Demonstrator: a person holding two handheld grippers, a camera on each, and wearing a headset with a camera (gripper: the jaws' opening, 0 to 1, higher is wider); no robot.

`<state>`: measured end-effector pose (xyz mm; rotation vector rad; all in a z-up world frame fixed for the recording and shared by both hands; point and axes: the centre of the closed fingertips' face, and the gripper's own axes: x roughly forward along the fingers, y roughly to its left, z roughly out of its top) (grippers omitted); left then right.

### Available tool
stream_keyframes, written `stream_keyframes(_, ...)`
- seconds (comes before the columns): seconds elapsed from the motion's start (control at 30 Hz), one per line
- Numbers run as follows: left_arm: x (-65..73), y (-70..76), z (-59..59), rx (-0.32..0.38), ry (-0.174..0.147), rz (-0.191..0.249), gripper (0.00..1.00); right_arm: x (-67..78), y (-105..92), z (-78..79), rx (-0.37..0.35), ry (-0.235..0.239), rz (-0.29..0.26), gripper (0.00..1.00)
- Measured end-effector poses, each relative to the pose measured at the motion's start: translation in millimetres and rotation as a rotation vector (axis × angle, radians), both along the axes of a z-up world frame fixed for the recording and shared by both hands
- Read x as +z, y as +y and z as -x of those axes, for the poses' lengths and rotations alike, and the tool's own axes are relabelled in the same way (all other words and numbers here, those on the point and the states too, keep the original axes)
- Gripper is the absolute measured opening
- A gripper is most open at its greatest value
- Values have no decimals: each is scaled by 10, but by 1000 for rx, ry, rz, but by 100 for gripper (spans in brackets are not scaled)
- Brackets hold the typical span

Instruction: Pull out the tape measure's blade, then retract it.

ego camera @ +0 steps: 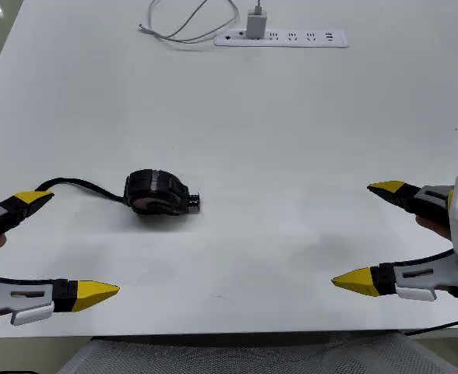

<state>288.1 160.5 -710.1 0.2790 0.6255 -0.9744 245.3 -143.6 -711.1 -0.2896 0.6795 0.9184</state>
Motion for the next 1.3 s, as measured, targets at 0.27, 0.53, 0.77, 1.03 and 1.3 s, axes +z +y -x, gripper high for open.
stream_keyframes(0.27, -1, -8, -7, -4, 1, -1, 99, 1, -3, -18, -2, -13, -3, 92)
stream_keyframes(0.53, -6, -13, -32, -6, 0, -2, 99, -6, -2, -37, -1, -15, 1, 91)
stream_keyframes(0.77, -19, -15, -75, -4, 0, 0, 99, -25, 33, -66, 6, -12, -2, 91)
stream_keyframes(1.03, -34, -38, -169, -6, 2, 4, 99, -100, 106, -97, 39, 11, -2, 85)
stream_keyframes(1.3, -77, -118, -261, -46, 8, -6, 99, -140, 173, -180, 58, 13, -4, 85)
